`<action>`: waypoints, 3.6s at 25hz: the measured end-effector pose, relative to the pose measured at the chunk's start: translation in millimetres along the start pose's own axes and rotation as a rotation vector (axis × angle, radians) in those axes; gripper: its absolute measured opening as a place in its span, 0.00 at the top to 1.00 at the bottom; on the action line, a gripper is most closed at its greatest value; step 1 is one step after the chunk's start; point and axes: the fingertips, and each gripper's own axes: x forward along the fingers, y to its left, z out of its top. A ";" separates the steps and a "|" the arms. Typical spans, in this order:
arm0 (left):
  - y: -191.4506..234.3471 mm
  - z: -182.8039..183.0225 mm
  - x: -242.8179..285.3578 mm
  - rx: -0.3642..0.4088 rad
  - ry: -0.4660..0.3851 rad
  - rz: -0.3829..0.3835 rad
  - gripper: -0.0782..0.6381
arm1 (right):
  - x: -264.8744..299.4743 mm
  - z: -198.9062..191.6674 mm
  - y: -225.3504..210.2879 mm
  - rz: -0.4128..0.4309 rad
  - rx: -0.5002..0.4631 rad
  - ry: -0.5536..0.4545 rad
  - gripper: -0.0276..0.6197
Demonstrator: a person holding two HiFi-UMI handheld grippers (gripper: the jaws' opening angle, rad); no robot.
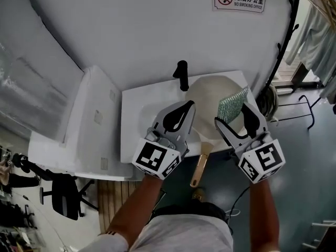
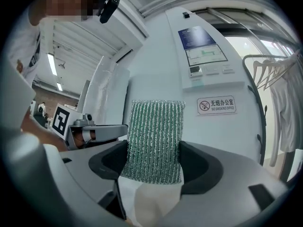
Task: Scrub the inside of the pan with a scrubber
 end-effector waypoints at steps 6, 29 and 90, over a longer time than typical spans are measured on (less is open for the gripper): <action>9.2 -10.4 21.8 0.020 0.021 0.036 0.87 | 19.5 -1.1 -20.0 0.043 -0.006 0.002 0.43; 76.5 -95.3 44.3 -0.018 0.232 0.150 0.87 | 93.7 -84.0 -55.3 -0.003 0.042 0.260 0.43; 91.6 -278.0 49.1 -0.385 0.749 0.128 0.71 | 144.9 -267.8 -147.5 -0.118 -0.029 0.918 0.42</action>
